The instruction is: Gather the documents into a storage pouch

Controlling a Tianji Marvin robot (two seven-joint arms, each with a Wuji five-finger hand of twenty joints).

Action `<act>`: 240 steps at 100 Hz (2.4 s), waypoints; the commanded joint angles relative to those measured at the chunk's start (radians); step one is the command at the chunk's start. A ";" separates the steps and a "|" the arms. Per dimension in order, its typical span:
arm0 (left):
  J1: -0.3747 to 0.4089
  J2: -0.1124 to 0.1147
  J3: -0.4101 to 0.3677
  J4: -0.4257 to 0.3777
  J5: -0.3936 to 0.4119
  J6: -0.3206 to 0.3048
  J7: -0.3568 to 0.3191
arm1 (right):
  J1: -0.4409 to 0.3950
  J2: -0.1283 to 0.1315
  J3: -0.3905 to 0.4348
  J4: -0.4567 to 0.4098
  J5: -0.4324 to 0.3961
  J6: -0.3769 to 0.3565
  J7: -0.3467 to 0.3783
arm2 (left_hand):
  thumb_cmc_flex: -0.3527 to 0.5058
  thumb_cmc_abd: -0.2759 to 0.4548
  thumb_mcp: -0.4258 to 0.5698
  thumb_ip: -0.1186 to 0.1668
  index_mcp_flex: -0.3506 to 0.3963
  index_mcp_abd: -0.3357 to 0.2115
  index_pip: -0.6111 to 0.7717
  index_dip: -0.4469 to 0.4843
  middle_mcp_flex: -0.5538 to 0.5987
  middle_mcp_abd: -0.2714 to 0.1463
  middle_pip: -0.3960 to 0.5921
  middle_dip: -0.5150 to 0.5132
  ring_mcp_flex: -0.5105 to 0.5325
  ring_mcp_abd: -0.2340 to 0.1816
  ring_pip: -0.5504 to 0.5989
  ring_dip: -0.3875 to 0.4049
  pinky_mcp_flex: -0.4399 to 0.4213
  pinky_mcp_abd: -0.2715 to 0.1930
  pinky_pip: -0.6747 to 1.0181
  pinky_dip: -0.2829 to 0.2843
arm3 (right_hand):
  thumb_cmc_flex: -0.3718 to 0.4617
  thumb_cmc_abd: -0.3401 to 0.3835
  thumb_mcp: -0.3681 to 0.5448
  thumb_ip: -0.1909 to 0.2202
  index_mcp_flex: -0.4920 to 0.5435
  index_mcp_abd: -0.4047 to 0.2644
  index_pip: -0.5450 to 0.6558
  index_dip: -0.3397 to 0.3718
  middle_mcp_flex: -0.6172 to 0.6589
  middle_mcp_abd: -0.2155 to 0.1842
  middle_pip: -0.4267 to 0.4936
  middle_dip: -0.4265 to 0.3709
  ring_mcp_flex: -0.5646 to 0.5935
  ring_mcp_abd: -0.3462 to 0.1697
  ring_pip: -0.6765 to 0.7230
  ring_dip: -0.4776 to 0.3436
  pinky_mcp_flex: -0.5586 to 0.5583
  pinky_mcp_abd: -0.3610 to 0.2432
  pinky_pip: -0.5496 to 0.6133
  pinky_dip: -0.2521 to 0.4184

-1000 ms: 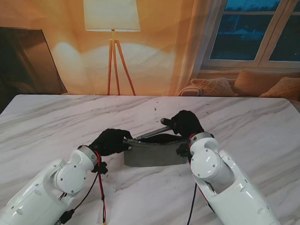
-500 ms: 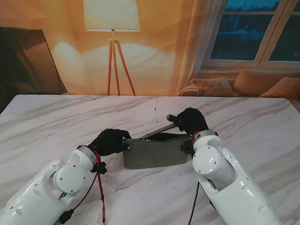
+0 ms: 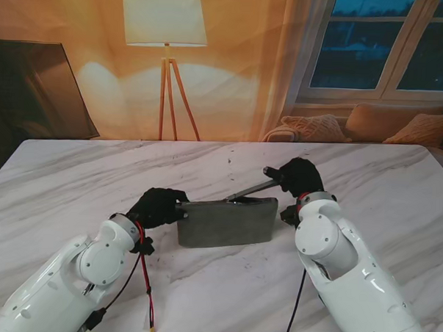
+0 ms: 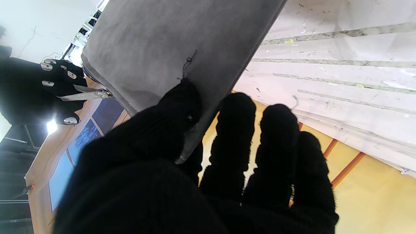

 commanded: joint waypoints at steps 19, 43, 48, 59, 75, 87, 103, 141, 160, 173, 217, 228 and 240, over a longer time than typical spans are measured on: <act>0.006 0.003 -0.008 -0.011 0.007 0.014 -0.010 | -0.004 0.006 0.046 0.033 -0.032 0.013 -0.024 | 0.068 0.054 0.035 0.065 0.022 -0.083 0.113 0.083 -0.003 -0.019 0.023 0.016 -0.006 0.011 0.010 0.010 -0.007 -0.047 0.027 0.001 | -0.011 0.022 -0.017 0.034 0.044 0.062 0.051 0.009 0.072 0.059 0.058 0.012 0.031 -0.063 0.052 0.007 0.036 -0.057 0.168 -0.017; 0.006 0.004 -0.009 -0.014 0.010 0.023 -0.013 | 0.004 0.008 0.077 0.077 -0.066 0.012 -0.044 | 0.067 0.054 0.036 0.065 0.021 -0.085 0.114 0.083 -0.002 -0.021 0.024 0.016 -0.006 0.011 0.010 0.011 -0.007 -0.047 0.027 0.001 | -0.010 0.022 -0.018 0.033 0.044 0.062 0.054 0.009 0.071 0.057 0.057 0.012 0.031 -0.064 0.053 0.007 0.036 -0.056 0.168 -0.017; 0.006 0.004 -0.009 -0.015 0.010 0.025 -0.014 | 0.007 0.008 0.083 0.088 -0.072 0.013 -0.050 | 0.067 0.054 0.036 0.065 0.022 -0.085 0.114 0.083 -0.003 -0.021 0.024 0.016 -0.005 0.011 0.010 0.011 -0.007 -0.047 0.027 0.001 | -0.010 0.022 -0.018 0.033 0.044 0.062 0.054 0.009 0.071 0.057 0.057 0.012 0.031 -0.064 0.053 0.007 0.036 -0.056 0.168 -0.018; 0.004 0.004 -0.007 -0.013 0.010 0.027 -0.014 | 0.015 0.007 0.096 0.115 -0.085 0.017 -0.067 | 0.067 0.054 0.036 0.064 0.022 -0.085 0.114 0.082 -0.003 -0.020 0.024 0.016 -0.005 0.010 0.010 0.011 -0.007 -0.047 0.027 0.001 | -0.010 0.021 -0.017 0.034 0.044 0.063 0.055 0.009 0.071 0.057 0.057 0.013 0.031 -0.064 0.053 0.007 0.036 -0.056 0.168 -0.018; -0.003 0.004 -0.006 -0.007 0.010 0.023 -0.015 | 0.026 0.006 0.114 0.143 -0.098 0.020 -0.084 | 0.067 0.054 0.035 0.064 0.021 -0.087 0.113 0.081 -0.003 -0.023 0.024 0.015 -0.004 0.010 0.011 0.011 -0.007 -0.047 0.027 0.000 | -0.011 0.022 -0.017 0.033 0.044 0.064 0.055 0.008 0.069 0.057 0.057 0.013 0.031 -0.064 0.053 0.007 0.034 -0.056 0.168 -0.018; -0.005 0.003 -0.003 -0.004 0.009 0.024 -0.015 | 0.027 0.005 0.122 0.157 -0.105 0.020 -0.095 | 0.068 0.054 0.035 0.064 0.021 -0.084 0.113 0.081 -0.003 -0.020 0.024 0.015 -0.006 0.011 0.010 0.011 -0.007 -0.047 0.027 0.000 | -0.011 0.022 -0.017 0.033 0.044 0.064 0.055 0.008 0.067 0.056 0.056 0.013 0.031 -0.063 0.052 0.006 0.032 -0.055 0.166 -0.018; -0.013 0.001 0.004 0.004 0.007 0.027 -0.007 | 0.029 0.003 0.129 0.171 -0.109 0.020 -0.111 | 0.067 0.054 0.035 0.064 0.021 -0.086 0.113 0.079 -0.003 -0.021 0.024 0.014 -0.006 0.011 0.010 0.011 -0.007 -0.047 0.027 0.000 | -0.012 0.023 -0.017 0.033 0.042 0.062 0.050 0.006 0.057 0.056 0.051 0.011 0.030 -0.057 0.037 -0.001 0.019 -0.053 0.160 -0.018; -0.089 -0.009 0.047 0.072 -0.007 0.021 0.011 | 0.010 0.003 0.146 0.159 -0.123 0.001 -0.131 | 0.072 0.061 0.022 0.058 0.016 -0.093 0.107 0.073 -0.010 -0.030 0.005 0.004 -0.015 0.005 -0.008 0.001 -0.008 -0.047 0.024 -0.002 | -0.005 0.013 -0.031 0.039 -0.264 -0.018 -0.409 -0.135 -0.272 0.036 -0.188 -0.106 -0.195 -0.026 -0.157 0.007 -0.252 -0.048 -0.034 0.042; -0.127 -0.010 0.061 0.112 0.002 0.014 0.014 | -0.004 0.006 0.151 0.135 -0.128 -0.011 -0.127 | 0.078 0.069 0.010 0.055 0.013 -0.097 0.105 0.070 -0.015 -0.035 -0.008 -0.001 -0.020 0.002 -0.019 -0.007 -0.011 -0.048 0.021 -0.005 | -0.012 0.002 -0.049 0.049 -0.565 -0.080 -0.659 -0.292 -0.495 0.011 -0.288 -0.164 -0.337 -0.031 -0.240 0.040 -0.393 -0.068 -0.124 0.087; -0.152 -0.010 0.071 0.138 0.001 0.011 0.005 | -0.017 0.005 0.157 0.116 -0.126 -0.021 -0.131 | 0.083 0.073 -0.001 0.054 0.009 -0.101 0.099 0.064 -0.018 -0.036 -0.015 -0.004 -0.023 0.003 -0.025 -0.012 -0.013 -0.049 0.020 -0.008 | -0.014 -0.001 -0.055 0.053 -0.671 -0.099 -0.765 -0.375 -0.577 0.002 -0.322 -0.194 -0.392 -0.031 -0.274 0.052 -0.449 -0.074 -0.158 0.106; -0.189 -0.013 0.090 0.176 -0.024 0.002 -0.008 | -0.030 0.009 0.155 0.097 -0.119 -0.051 -0.115 | 0.090 0.082 -0.021 0.056 0.008 -0.099 0.101 0.055 -0.020 -0.037 -0.019 -0.005 -0.025 0.001 -0.027 -0.017 -0.015 -0.051 0.019 -0.012 | -0.018 -0.006 -0.064 0.056 -0.657 -0.098 -0.691 -0.378 -0.592 0.003 -0.331 -0.206 -0.415 -0.032 -0.298 0.060 -0.467 -0.073 -0.181 0.119; -0.192 -0.013 0.092 0.179 -0.031 -0.005 -0.015 | -0.035 0.009 0.155 0.092 -0.100 -0.060 -0.103 | 0.092 0.083 -0.022 0.058 0.007 -0.100 0.102 0.056 -0.021 -0.038 -0.019 -0.005 -0.027 -0.002 -0.028 -0.018 -0.017 -0.051 0.018 -0.013 | -0.016 -0.005 -0.065 0.056 -0.685 -0.139 -0.718 -0.391 -0.605 -0.004 -0.341 -0.209 -0.432 -0.035 -0.320 0.055 -0.482 -0.074 -0.200 0.117; -0.196 -0.011 0.097 0.179 -0.023 -0.009 -0.017 | -0.045 0.010 0.161 0.076 -0.058 -0.078 -0.073 | 0.091 0.087 -0.024 0.059 0.006 -0.104 0.106 0.062 -0.021 -0.042 -0.018 -0.003 -0.027 -0.004 -0.029 -0.019 -0.020 -0.051 0.018 -0.014 | -0.004 -0.007 -0.061 0.054 -0.718 -0.238 -0.756 -0.411 -0.637 -0.018 -0.366 -0.214 -0.473 -0.038 -0.363 0.047 -0.514 -0.071 -0.243 0.116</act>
